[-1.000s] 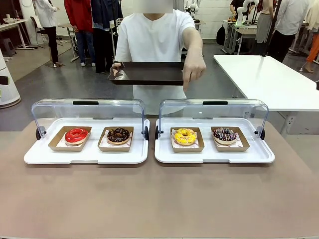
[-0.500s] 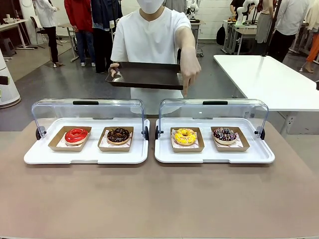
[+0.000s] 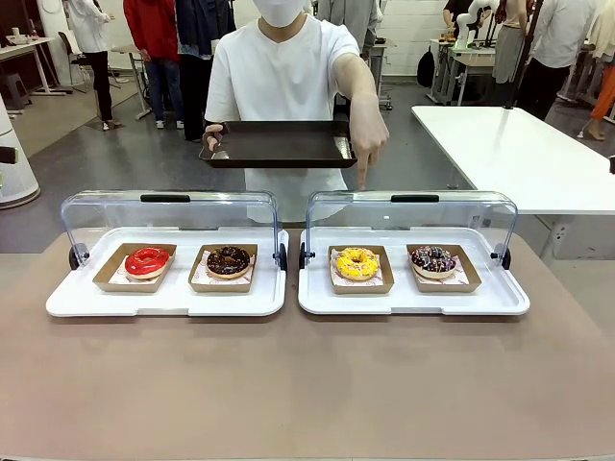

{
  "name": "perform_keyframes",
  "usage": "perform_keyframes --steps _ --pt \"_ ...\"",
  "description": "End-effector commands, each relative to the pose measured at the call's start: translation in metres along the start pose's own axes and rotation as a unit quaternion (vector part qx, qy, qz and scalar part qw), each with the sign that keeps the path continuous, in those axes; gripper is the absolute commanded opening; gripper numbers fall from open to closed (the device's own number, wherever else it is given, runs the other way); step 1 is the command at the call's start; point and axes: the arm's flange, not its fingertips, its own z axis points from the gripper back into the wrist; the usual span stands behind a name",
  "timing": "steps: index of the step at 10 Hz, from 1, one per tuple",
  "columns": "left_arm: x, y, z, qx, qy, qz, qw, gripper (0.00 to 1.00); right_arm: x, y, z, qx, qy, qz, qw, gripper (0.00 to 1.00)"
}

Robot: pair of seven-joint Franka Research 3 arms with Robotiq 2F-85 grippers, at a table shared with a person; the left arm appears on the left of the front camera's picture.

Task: Provide the desired donut to the person.
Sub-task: Pick up and lift the Paper togo box containing the Donut pointed at by the person.

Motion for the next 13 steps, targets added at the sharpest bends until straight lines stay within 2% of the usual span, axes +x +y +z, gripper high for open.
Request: perform_keyframes --steps 1,13 --pt "0.0005 0.0012 0.0 0.003 -0.003 -0.002 1.0 1.0 0.0007 -0.0002 -0.0003 0.003 -0.007 0.002 1.0 1.0" --pt "0.0005 0.0012 0.0 0.003 -0.003 -0.002 1.0 1.0 0.0007 -0.0002 -0.0003 0.003 -0.007 0.002 1.0 1.0"
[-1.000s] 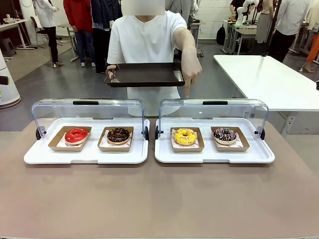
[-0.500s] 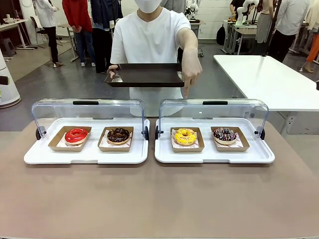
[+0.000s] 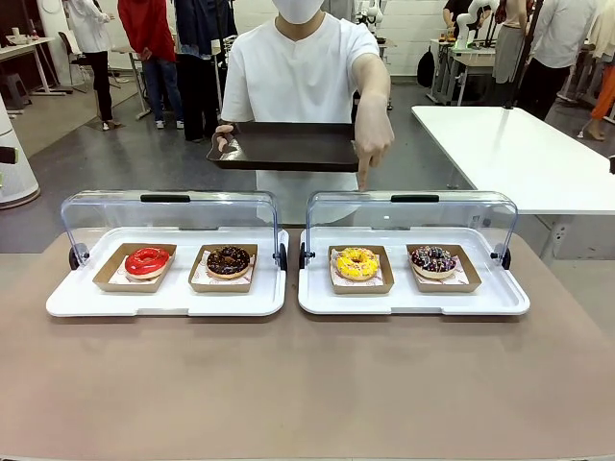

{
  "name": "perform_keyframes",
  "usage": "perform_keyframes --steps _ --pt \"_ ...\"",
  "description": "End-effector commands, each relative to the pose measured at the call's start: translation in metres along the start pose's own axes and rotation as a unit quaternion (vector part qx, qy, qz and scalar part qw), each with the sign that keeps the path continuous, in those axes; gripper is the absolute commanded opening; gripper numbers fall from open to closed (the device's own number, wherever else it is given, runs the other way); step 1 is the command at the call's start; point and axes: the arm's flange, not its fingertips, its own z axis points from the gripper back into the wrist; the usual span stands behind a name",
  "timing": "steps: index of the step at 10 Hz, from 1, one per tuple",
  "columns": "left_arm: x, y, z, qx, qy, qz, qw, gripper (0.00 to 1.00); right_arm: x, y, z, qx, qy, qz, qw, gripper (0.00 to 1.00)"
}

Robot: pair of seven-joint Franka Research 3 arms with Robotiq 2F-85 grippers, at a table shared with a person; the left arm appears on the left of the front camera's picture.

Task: Provide the desired donut to the person.
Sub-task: Pick up and lift the Paper togo box containing the Donut pointed at by the person.

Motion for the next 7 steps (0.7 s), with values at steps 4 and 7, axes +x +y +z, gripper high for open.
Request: perform_keyframes --steps 4,7 --pt "0.0 0.001 0.0 0.003 -0.003 -0.002 1.0 1.0 0.026 0.009 -0.058 0.056 0.14 0.005 0.989 1.0" --pt "0.0 0.001 0.0 0.003 -0.003 -0.002 1.0 1.0 0.056 0.022 -0.158 0.116 0.3 0.021 0.947 1.0"
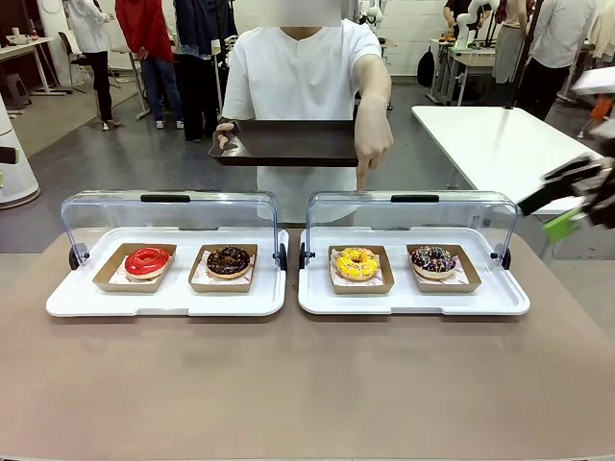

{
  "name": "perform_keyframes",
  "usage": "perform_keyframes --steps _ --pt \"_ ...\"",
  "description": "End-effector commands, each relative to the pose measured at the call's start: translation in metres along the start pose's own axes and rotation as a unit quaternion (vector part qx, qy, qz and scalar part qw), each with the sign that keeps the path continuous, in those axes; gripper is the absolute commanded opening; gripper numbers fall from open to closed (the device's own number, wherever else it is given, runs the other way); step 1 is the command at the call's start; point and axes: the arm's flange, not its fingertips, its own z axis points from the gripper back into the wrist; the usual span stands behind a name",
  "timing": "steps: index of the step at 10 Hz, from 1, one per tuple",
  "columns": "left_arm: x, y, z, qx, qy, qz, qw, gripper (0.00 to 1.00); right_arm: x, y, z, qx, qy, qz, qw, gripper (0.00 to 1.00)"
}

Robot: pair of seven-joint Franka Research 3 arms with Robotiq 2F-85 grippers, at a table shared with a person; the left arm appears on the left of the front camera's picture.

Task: Provide the desired donut to the person.
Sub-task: Pick up and lift the Paper togo box containing the Donut pointed at by the person.

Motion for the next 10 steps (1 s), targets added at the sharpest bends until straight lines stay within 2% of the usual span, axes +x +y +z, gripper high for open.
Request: perform_keyframes --steps 1,3,5,6,8,10 --pt "0.0 0.001 0.001 0.003 -0.004 -0.002 1.0 1.0 0.039 -0.003 -0.035 0.013 0.104 0.03 0.994 1.0" --pt "0.0 0.001 0.001 0.003 -0.004 -0.002 1.0 1.0 0.065 0.002 -0.088 -0.007 0.199 0.065 0.978 1.0" --pt "0.0 0.001 0.001 0.003 -0.004 -0.002 1.0 1.0 0.067 -0.009 -0.118 -0.043 0.271 0.08 0.958 1.0" --pt "0.0 0.001 0.001 0.003 -0.004 -0.002 1.0 1.0 0.064 -0.02 -0.129 -0.064 0.277 0.091 0.954 1.0" --pt "0.0 0.001 0.001 0.003 -0.004 -0.002 1.0 1.0 0.053 -0.037 -0.147 -0.068 0.293 0.112 0.947 1.0" --pt "0.0 0.001 0.001 0.003 -0.004 -0.002 1.0 1.0 0.041 -0.051 -0.159 -0.068 0.289 0.123 0.947 1.0"
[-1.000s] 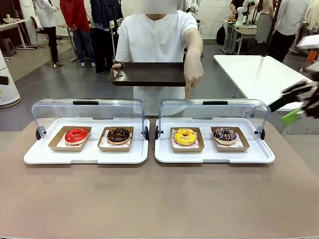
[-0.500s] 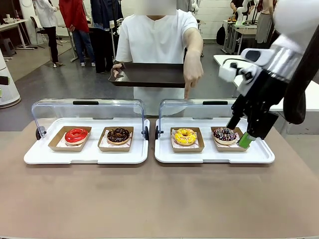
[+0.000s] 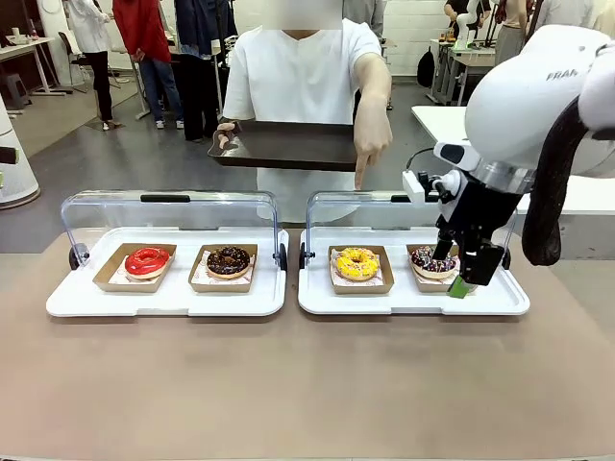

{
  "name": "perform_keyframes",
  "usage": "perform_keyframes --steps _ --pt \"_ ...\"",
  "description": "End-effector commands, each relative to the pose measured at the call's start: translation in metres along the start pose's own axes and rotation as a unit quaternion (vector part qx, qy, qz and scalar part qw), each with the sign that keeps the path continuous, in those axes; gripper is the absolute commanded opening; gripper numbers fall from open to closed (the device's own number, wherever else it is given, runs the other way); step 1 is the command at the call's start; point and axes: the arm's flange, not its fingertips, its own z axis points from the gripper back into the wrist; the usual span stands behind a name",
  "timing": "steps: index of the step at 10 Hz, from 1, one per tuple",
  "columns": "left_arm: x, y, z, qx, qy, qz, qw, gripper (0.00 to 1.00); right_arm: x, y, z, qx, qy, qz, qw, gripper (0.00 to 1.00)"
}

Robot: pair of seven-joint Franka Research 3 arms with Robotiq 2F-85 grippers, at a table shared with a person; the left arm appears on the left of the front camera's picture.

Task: Provide the desired donut to the person.
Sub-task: Pick up and lift the Paper togo box containing the Donut pointed at by the person.

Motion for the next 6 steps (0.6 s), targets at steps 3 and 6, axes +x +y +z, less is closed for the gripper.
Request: perform_keyframes --steps 3,6 --pt "0.0 0.001 0.001 0.003 -0.005 -0.002 1.0 1.0 0.0 0.0 0.0 0.0 0.0 0.0 1.0 1.0" --pt "0.0 0.001 0.001 0.003 -0.005 -0.002 1.0 1.0 0.0 0.0 0.0 0.0 0.0 0.0 1.0 1.0"
